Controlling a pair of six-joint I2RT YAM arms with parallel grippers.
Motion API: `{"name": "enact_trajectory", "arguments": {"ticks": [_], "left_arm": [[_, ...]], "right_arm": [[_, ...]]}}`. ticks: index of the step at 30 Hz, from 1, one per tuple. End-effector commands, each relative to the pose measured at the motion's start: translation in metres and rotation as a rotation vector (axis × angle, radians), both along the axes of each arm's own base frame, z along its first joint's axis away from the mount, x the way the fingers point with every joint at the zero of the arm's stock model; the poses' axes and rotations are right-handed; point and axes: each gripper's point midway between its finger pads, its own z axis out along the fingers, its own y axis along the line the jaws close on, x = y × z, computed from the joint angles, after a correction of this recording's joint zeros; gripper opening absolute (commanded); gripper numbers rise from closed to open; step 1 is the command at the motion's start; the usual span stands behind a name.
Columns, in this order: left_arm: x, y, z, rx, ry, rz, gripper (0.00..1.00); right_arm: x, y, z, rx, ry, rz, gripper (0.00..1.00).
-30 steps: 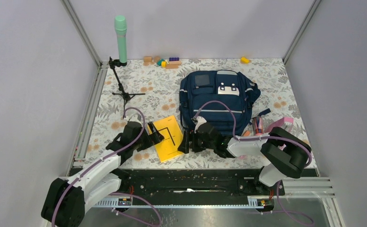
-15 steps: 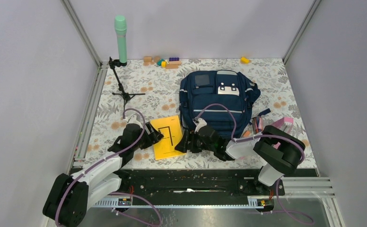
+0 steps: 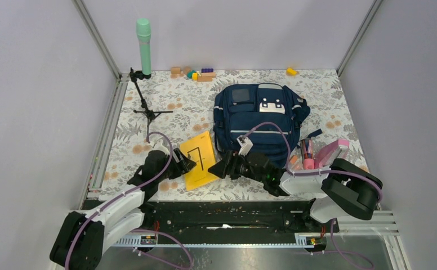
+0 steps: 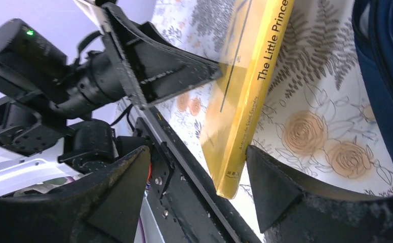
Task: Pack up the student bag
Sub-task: Pick up the book from the center of the board.
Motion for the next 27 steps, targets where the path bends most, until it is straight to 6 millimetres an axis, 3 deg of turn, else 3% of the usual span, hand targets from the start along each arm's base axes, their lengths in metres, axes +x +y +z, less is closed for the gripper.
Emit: {"name": "enact_trajectory", "arguments": {"ticks": [1, 4, 8, 15, 22, 27], "left_arm": [[-0.008, -0.058, 0.058, -0.232, -0.1, -0.237, 0.68], [-0.004, -0.07, 0.069, -0.257, -0.134, -0.268, 0.68], [0.0, -0.082, 0.08, -0.276, -0.177, -0.306, 0.68], [0.002, -0.089, 0.087, -0.291, -0.215, -0.335, 0.68], [-0.003, -0.094, 0.092, -0.316, -0.233, -0.357, 0.68], [0.0, -0.103, 0.099, -0.333, -0.254, -0.375, 0.69]], "right_arm": [[0.008, 0.017, 0.069, 0.198, -0.15, -0.006, 0.75], [0.008, 0.015, 0.074, 0.197, -0.177, -0.004, 0.74], [0.011, 0.011, 0.062, 0.127, -0.193, -0.014, 0.68], [0.021, -0.004, 0.03, -0.043, -0.22, -0.055, 0.4], [0.015, 0.009, 0.049, 0.054, -0.226, -0.01, 0.0], [0.019, 0.002, 0.064, 0.011, -0.293, -0.021, 0.0]]}}
